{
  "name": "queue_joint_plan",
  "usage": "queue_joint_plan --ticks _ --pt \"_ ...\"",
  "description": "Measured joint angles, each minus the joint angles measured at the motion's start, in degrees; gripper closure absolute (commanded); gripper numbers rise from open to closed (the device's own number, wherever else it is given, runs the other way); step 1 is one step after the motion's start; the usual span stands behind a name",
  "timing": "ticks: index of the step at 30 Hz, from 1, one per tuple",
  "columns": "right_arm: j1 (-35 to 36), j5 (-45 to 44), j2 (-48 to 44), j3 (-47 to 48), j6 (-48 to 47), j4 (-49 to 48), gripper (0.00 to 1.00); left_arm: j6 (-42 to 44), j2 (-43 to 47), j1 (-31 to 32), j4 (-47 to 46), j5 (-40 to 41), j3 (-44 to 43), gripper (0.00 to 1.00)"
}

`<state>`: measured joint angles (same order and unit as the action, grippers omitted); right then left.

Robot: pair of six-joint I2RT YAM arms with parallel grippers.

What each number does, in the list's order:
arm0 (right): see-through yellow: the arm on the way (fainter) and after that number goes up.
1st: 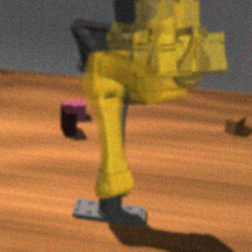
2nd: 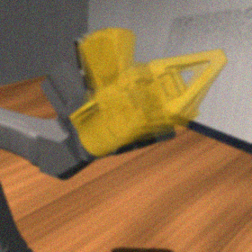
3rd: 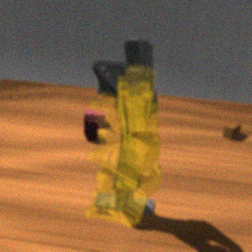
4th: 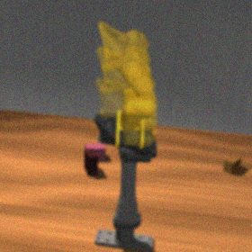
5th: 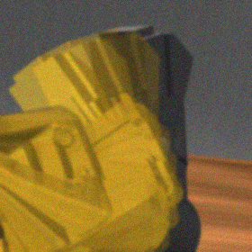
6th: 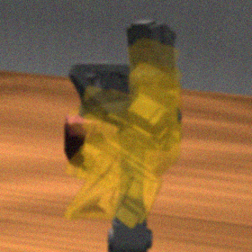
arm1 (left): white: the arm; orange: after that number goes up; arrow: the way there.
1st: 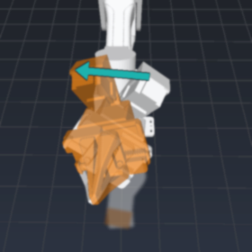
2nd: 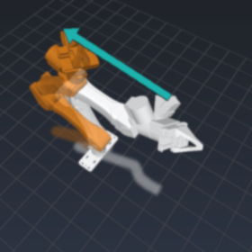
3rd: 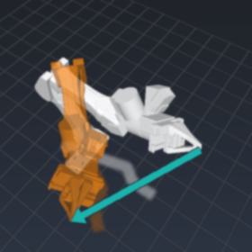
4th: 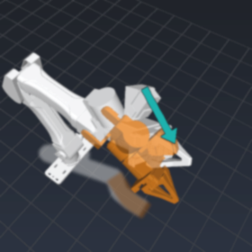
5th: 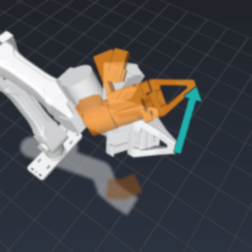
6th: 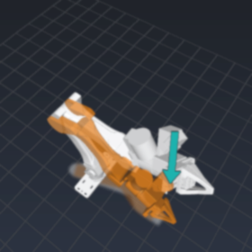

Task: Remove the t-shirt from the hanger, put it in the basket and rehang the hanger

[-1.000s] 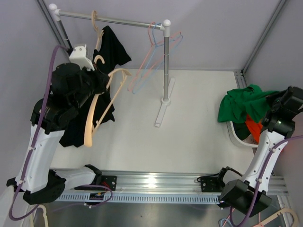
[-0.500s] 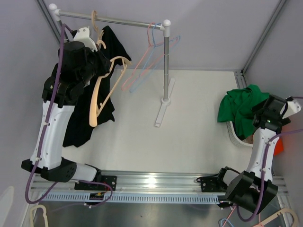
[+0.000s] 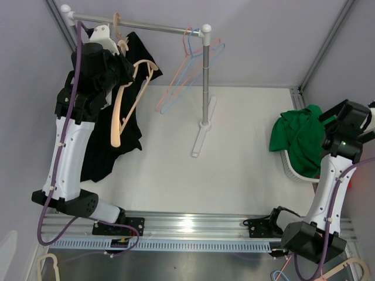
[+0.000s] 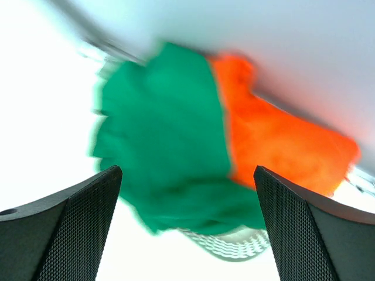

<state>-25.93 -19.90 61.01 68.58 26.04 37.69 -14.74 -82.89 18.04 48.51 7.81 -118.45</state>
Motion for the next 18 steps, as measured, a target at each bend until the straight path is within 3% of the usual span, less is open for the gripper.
queue_joint_plan --ticks 7,13,18 --pt "4.6 11.0 -2.6 15.5 -2.5 2.5 0.01 0.5 -3.3 -1.7 -1.8 -2.1 -2.1 0.99" --pt "5.5 23.1 -8.1 13.9 -3.2 1.0 0.0 2.6 -4.7 -1.7 -7.1 -6.2 -2.3 0.99" --pt "5.5 28.9 -10.1 12.2 -2.5 -0.9 0.01 4.6 -9.5 -1.7 -9.6 -8.4 -8.1 0.99"
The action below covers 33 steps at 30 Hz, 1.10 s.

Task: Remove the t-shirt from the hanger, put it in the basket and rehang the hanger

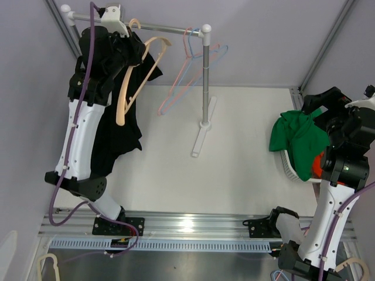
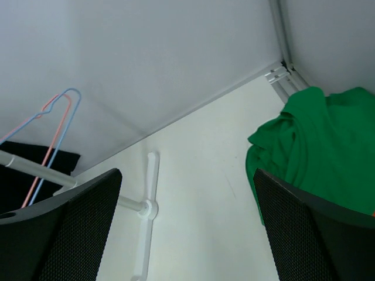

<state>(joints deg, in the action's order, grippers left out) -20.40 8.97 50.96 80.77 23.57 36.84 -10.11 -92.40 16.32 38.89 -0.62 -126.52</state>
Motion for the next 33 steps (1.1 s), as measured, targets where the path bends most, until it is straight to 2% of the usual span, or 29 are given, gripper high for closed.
queue_joint_plan --ticks 6,11,17,33 --pt "0.1 5.5 1.4 0.0 0.5 -2.4 0.0 0.7 -5.9 0.6 -2.7 -2.1 -4.5 0.99" --pt "0.5 8.5 1.9 -0.2 0.9 -3.3 0.0 2.6 -13.0 3.6 -3.9 -1.0 -11.0 0.99" --pt "0.6 9.5 1.4 -0.2 0.8 -4.5 0.01 3.2 -16.2 6.8 -6.2 -0.8 -11.3 0.99" --pt "0.6 10.2 1.2 -0.3 0.8 -4.8 0.0 4.2 -18.9 9.1 -5.8 -2.7 -11.2 0.99"
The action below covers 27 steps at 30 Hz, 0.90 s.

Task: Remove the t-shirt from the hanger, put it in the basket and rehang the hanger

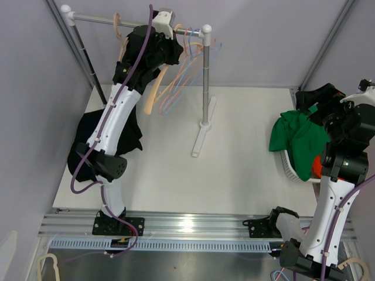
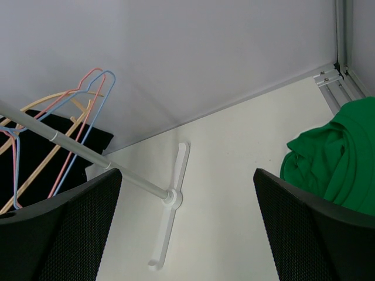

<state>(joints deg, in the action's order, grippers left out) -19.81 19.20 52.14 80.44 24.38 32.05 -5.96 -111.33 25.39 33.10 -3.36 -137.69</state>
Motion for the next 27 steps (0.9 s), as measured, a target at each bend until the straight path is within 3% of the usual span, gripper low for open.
queue_joint_plan --ticks 1,3,4,8,15,21,27 --pt "0.0 0.1 0.0 0.0 0.0 0.0 0.01 0.0 0.0 0.1 0.1 -0.3 0.0 0.98" --pt "0.0 0.3 0.0 0.0 0.0 -0.1 0.01 0.0 0.0 0.3 0.2 -0.8 0.0 0.87" --pt "0.0 0.3 0.0 0.0 0.0 -0.2 0.01 0.1 0.0 0.3 0.2 -1.2 0.0 0.69" --pt "0.2 0.4 0.0 0.0 0.2 -0.2 0.01 0.9 0.8 0.3 1.1 -1.5 0.6 0.41" --pt "0.7 1.0 0.0 0.0 1.8 -0.4 0.01 1.0 5.9 -0.7 4.8 -1.9 2.4 0.28" --pt "2.5 1.3 0.0 0.0 2.6 -0.5 0.01 -0.3 16.0 -6.5 7.2 -2.7 7.4 0.3" --pt "3.4 1.2 0.8 1.3 2.6 -0.1 0.01 -0.5 23.0 -11.0 7.5 4.3 8.1 0.27"
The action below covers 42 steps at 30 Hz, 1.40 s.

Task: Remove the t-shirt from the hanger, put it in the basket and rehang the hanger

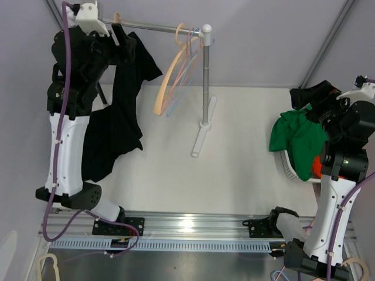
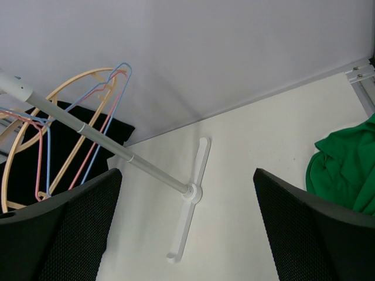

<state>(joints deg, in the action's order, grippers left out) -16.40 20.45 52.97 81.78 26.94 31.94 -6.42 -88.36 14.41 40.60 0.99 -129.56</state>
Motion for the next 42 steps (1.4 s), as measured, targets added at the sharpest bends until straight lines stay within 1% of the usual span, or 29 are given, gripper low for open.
queue_joint_plan --ticks 3,8,16,24,25,28,29,30,31,32,33,42 --pt "0.4 -0.1 0.7 0.9 0.0 0.2 0.0 0.0 -0.2 -1.8 0.6 2.3 -1.6 0.27" --pt "1.7 -1.4 2.6 2.3 -0.9 1.1 0.01 -0.2 -6.7 -5.3 2.2 3.5 -9.2 0.27" --pt "5.1 -4.8 5.3 3.6 -1.5 2.3 0.0 -0.7 -13.3 -7.2 4.2 3.5 -8.9 0.27" --pt "9.9 -9.4 8.2 5.9 -3.1 2.6 0.01 -1.0 -17.2 -7.2 2.4 3.8 -8.9 0.28" --pt "10.3 -9.9 8.5 5.9 -3.4 2.6 0.01 -1.1 -17.8 -7.2 1.8 3.9 -8.9 0.29" --pt "10.9 -11.1 9.4 5.9 -3.8 3.0 0.01 -1.6 -19.5 -7.2 0.4 4.3 -8.9 0.51" --pt "11.1 -11.2 9.7 5.9 -3.9 3.0 0.0 -2.0 -20.0 -7.2 0.2 4.3 -8.9 0.71" --pt "11.1 -11.5 9.8 5.9 -4.1 3.0 0.0 -2.3 -20.4 -7.2 -0.3 4.5 -8.8 0.8" --pt "11.2 -11.7 9.8 5.9 -4.2 3.0 0.01 -2.4 -20.7 -7.3 -1.1 4.7 -8.5 0.85" --pt "11.3 -11.9 9.8 5.9 -4.3 3.0 0.01 -2.6 -20.8 -7.3 -1.9 4.9 -8.0 0.98" --pt "11.4 -12.0 9.8 5.9 -4.6 3.0 0.01 -2.8 -20.8 -7.3 -2.5 5.0 -7.6 0.99" --pt "11.7 -13.3 9.7 6.1 -5.4 3.4 0.01 -2.5 -20.8 -7.4 -6.5 7.3 -7.0 0.99"
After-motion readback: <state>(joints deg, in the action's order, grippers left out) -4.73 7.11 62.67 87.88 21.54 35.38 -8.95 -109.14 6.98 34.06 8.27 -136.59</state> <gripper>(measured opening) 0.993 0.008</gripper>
